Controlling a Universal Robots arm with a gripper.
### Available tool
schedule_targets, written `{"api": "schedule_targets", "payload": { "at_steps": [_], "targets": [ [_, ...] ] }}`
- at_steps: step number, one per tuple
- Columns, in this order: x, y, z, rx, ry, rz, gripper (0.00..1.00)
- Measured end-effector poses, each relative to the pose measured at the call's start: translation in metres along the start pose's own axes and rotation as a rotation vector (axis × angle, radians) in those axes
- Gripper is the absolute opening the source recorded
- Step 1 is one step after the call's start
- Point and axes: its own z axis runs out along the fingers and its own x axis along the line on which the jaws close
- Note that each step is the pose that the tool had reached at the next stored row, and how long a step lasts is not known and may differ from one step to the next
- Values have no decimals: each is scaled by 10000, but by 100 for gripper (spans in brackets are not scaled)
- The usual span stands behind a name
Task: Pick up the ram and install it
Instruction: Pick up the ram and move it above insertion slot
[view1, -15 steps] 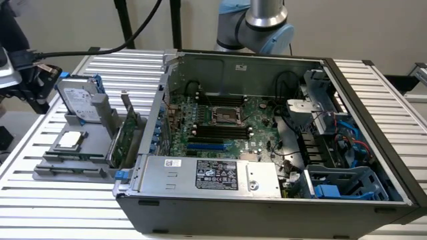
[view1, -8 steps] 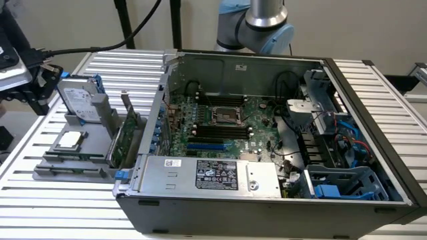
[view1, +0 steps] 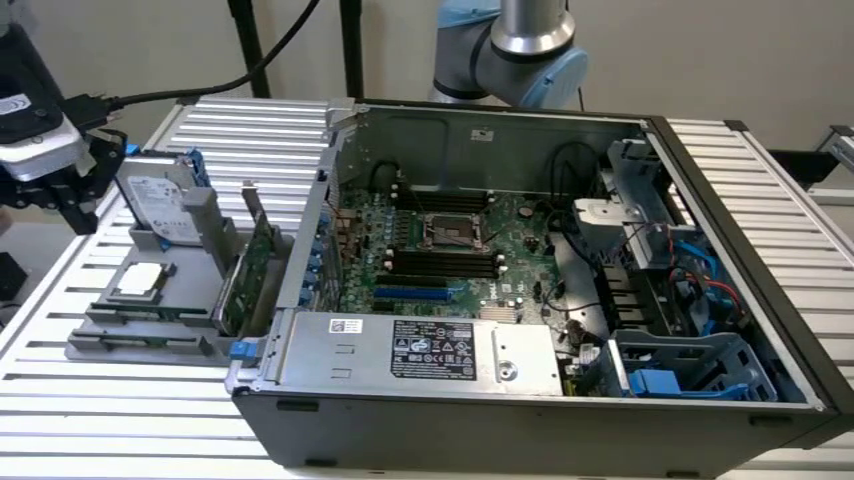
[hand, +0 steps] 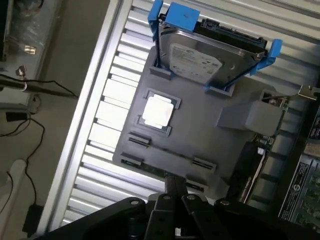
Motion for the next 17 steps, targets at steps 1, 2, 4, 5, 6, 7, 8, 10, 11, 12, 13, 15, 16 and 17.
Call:
{"api": "schedule_targets", "payload": {
  "at_steps": [1, 2, 4, 5, 6, 7, 8, 10, 11, 12, 13, 15, 16, 17],
  "targets": [
    [0, 0, 5, 4, 8, -175, 0],
    [0, -1, 11, 8, 16, -371, 0],
    [-1, -1, 22, 15, 32, -731, 0],
    [0, -1, 28, 19, 39, -908, 0],
    [0, -1, 33, 22, 47, -1089, 0],
    [0, -1, 38, 26, 55, -1268, 0],
    [-1, -2, 44, 30, 62, -1448, 0],
    [-1, -2, 54, 38, 78, -1813, 0],
    [-1, -2, 60, 41, 85, -1998, 0],
    [-1, -3, 66, 45, 92, -2182, 0],
    [-1, -3, 71, 48, 101, -2363, 0],
    [-1, -3, 83, 56, 116, -2727, 0],
    [-2, -4, 89, 60, 124, -2908, 0],
    [-2, -4, 95, 64, 131, -3086, 0]
  ]
}}
